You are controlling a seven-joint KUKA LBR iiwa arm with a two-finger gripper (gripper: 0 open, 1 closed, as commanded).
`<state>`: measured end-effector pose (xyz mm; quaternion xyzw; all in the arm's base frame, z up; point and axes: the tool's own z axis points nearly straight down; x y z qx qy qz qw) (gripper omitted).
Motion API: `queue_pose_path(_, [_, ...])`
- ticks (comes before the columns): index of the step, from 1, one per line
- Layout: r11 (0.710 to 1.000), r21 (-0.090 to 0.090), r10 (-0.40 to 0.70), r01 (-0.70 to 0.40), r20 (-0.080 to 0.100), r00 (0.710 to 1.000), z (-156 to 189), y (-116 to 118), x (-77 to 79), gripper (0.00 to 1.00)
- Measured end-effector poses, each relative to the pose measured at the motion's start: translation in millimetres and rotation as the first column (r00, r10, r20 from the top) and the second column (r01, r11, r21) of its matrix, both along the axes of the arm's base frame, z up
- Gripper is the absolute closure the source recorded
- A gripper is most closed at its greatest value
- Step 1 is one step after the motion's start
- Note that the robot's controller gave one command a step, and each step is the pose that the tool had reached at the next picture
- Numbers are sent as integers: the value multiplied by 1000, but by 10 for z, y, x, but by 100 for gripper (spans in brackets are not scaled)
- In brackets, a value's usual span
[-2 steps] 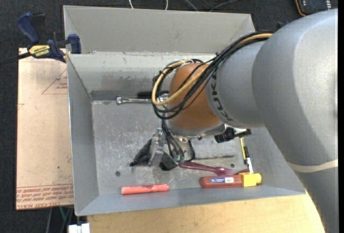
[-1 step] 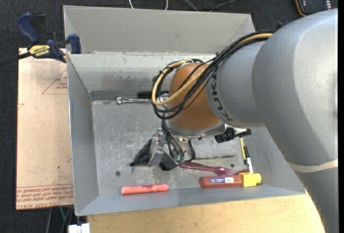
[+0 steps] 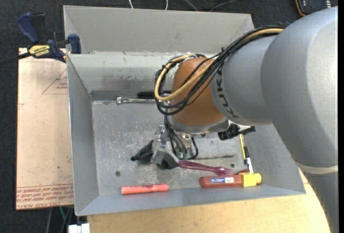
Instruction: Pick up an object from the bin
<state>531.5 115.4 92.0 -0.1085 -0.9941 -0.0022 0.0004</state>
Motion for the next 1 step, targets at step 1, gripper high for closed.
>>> queue_pose_path(1, [1000, 0, 2, -2, 4, 1000, 271, 1, 13, 100])
